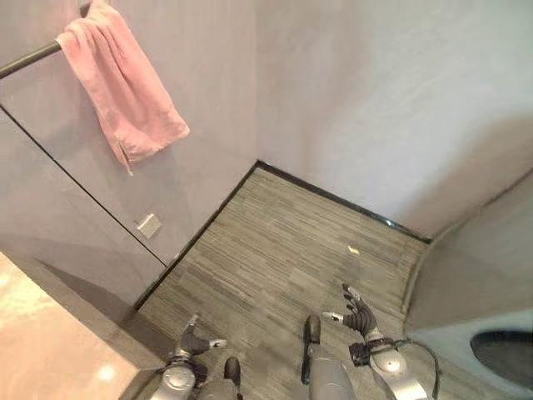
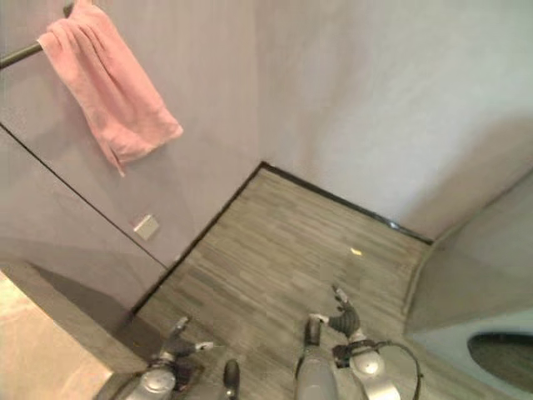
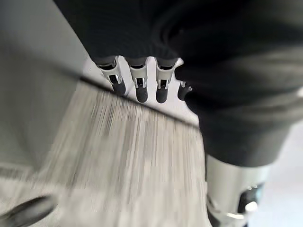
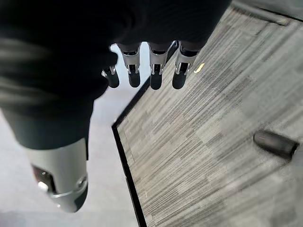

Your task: Put brush and paste in cup on sink, flatten towel.

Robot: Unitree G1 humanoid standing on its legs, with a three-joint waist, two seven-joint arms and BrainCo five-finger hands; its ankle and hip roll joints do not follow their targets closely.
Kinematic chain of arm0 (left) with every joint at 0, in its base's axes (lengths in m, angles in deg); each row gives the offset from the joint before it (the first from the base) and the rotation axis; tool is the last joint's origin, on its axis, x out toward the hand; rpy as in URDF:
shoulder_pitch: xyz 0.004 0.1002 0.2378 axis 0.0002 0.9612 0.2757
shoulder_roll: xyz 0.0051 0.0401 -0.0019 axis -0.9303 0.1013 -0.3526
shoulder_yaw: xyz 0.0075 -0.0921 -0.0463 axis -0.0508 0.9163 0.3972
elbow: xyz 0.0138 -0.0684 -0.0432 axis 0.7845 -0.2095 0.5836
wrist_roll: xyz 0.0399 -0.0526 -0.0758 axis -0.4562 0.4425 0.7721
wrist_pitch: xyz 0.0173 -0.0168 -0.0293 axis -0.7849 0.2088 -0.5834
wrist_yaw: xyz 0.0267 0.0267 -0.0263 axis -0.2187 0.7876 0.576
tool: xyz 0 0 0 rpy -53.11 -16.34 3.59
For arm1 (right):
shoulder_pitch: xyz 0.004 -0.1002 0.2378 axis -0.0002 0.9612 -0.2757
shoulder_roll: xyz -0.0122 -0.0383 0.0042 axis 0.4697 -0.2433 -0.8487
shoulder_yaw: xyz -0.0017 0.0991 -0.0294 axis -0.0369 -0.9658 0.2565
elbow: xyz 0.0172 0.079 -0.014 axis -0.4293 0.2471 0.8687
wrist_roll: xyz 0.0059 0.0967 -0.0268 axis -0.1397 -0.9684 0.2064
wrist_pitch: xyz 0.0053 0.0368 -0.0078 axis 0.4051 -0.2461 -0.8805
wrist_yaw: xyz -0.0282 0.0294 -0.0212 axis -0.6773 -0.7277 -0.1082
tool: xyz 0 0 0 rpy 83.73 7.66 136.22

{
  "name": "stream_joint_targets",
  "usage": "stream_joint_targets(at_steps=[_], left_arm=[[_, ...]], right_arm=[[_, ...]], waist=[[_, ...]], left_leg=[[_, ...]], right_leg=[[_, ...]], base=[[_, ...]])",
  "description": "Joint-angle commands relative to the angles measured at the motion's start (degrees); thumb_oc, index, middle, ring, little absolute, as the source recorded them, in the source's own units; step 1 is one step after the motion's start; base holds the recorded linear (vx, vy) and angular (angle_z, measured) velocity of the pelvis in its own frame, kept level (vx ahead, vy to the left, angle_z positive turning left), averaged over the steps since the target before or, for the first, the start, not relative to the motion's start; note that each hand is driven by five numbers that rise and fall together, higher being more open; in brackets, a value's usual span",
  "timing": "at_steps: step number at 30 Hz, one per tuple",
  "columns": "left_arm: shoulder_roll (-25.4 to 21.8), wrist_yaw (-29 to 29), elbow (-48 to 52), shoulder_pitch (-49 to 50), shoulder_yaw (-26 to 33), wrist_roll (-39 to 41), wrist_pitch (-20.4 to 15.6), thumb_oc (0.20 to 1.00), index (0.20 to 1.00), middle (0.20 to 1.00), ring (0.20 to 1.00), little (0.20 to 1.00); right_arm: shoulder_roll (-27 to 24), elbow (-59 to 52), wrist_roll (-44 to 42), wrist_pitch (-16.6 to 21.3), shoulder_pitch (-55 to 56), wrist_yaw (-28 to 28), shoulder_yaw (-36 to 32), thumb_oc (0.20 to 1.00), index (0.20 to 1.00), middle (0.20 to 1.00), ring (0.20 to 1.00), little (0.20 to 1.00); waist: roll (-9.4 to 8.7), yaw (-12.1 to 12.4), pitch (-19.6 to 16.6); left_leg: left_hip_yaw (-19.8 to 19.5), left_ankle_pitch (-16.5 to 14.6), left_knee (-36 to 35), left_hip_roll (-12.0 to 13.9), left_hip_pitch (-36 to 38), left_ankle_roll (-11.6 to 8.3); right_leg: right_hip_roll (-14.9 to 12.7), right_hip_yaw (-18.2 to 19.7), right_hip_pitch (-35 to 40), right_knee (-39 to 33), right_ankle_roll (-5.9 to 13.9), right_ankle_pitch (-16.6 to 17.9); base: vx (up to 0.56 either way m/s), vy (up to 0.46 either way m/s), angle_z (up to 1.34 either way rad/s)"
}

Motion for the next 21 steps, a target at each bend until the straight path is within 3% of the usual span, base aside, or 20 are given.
stream_joint_targets(at_steps=[1,2,6,10,13,15,17,19,20,21], left_arm=[[-3.1,0.7,2.0,-5.5,1.5,-0.8,-3.8,1.0,1.0,1.0,1.0,1.0],[-2.8,0.8,0.6,-5.8,1.4,0.0,-3.6,1.0,1.0,1.0,1.0,1.0],[-1.8,0.6,-2.5,-6.9,1.8,2.5,-3.3,1.0,1.0,1.0,1.0,1.0],[-1.6,0.8,-5.6,-8.5,1.8,3.9,-3.3,1.0,1.0,1.0,1.0,1.0],[-1.9,0.7,-7.3,-9.4,2.5,5.2,-3.2,1.0,1.0,1.0,1.0,1.0],[-1.8,0.6,-7.7,-9.8,2.4,5.4,-3.1,1.0,1.0,1.0,1.0,1.0],[-1.8,0.6,-8.0,-9.8,2.8,5.6,-2.9,1.0,1.0,1.0,1.0,1.0],[-1.7,0.5,-7.7,-9.8,3.0,6.0,-2.8,1.0,1.0,1.0,1.0,1.0],[-1.9,0.5,-7.3,-9.1,3.6,5.7,-2.7,1.0,1.0,1.0,1.0,1.0],[-1.9,0.4,-7.2,-8.7,3.6,5.5,-2.7,1.0,1.0,1.0,1.0,1.0]], right_arm=[[-1.4,-4.5,-0.6,2.0,-0.8,-0.4,-0.5,1.0,1.0,1.0,1.0,1.0],[-1.8,-4.6,-1.6,2.0,-0.8,-0.9,-0.1,1.0,1.0,1.0,1.0,1.0],[-2.9,-3.9,-2.2,1.8,-1.9,-1.6,0.5,1.0,1.0,1.0,1.0,1.0],[-4.8,-4.6,-2.3,2.1,-2.3,-2.2,1.0,1.0,1.0,1.0,1.0,1.0],[-6.5,-5.5,-3.0,2.3,-1.4,-2.2,1.0,1.0,1.0,1.0,1.0,1.0],[-6.7,-5.5,-3.0,2.4,-1.3,-2.1,0.8,1.0,1.0,1.0,1.0,1.0],[-7.7,-6.0,-2.3,2.1,-0.9,-1.9,0.5,1.0,1.0,1.0,1.0,1.0],[-7.8,-5.9,-2.0,1.8,-0.8,-2.0,0.4,1.0,1.0,1.0,1.0,1.0],[-7.8,-6.0,-1.8,1.9,-0.5,-1.9,-0.1,1.0,1.0,1.0,1.0,1.0],[-7.6,-6.1,-1.6,1.8,-0.2,-1.8,-0.2,1.0,1.0,1.0,1.0,1.0]], waist=[[-0.33,-1.3,-1.6],[-1.01,-2.4,-2.5],[-0.26,-2.8,-3.3],[0.02,-3.2,-3.9],[-1.22,-2.7,-3.2],[-1.7,-2.6,-2.7],[-2.31,-2.4,-1.9],[-2.16,-1.5,-1.4],[-2.22,-0.2,-1.6],[-2.08,0.3,-1.6]], left_leg=[[0.0,-5.4,-0.6,-4.8,9.9,2.01],[-2.2,-6.0,0.0,-4.2,10.8,1.26],[-4.0,-4.9,3.4,-1.2,11.1,-0.53],[-5.2,0.6,7.9,2.4,9.4,-2.69],[-2.8,7.1,17.5,5.0,3.3,-3.45],[-1.4,7.6,20.6,5.2,1.0,-3.25],[3.2,7.7,22.6,6.3,-1.1,-2.86],[4.7,5.0,18.7,3.3,-3.6,-2.63],[6.7,0.1,8.8,-1.2,-7.5,-0.62],[6.9,1.0,5.5,-1.5,-8.2,-0.41]], right_leg=[[-1.4,6.1,-2.4,-1.9,1.86,9.4],[0.4,10.9,-1.8,-0.5,1.99,10.0],[3.5,9.2,-1.1,1.6,-0.11,6.9],[6.3,6.0,0.5,3.9,-3.02,2.9],[7.2,4.0,3.4,3.6,-5.93,0.2],[7.0,3.4,4.3,3.3,-6.48,-0.1],[6.8,1.7,5.8,2.8,-7.49,-1.3],[6.5,0.7,7.1,1.7,-6.99,-1.9],[6.1,-0.6,8.2,-0.6,-5.59,-1.6],[6.4,-0.9,8.7,-1.2,-5.35,-1.7]], base=[[0.5,-0.25,0.72],[0.36,-0.21,0.26],[0.31,-0.212,0.68],[0.28,-0.264,0.33],[0.26,-0.285,0.41],[0.11,-0.136,0.33],[0.14,-0.142,0.41],[0.22,-0.085,0.73],[0.31,-0.028,0.68],[0.37,0.004,0.53]])
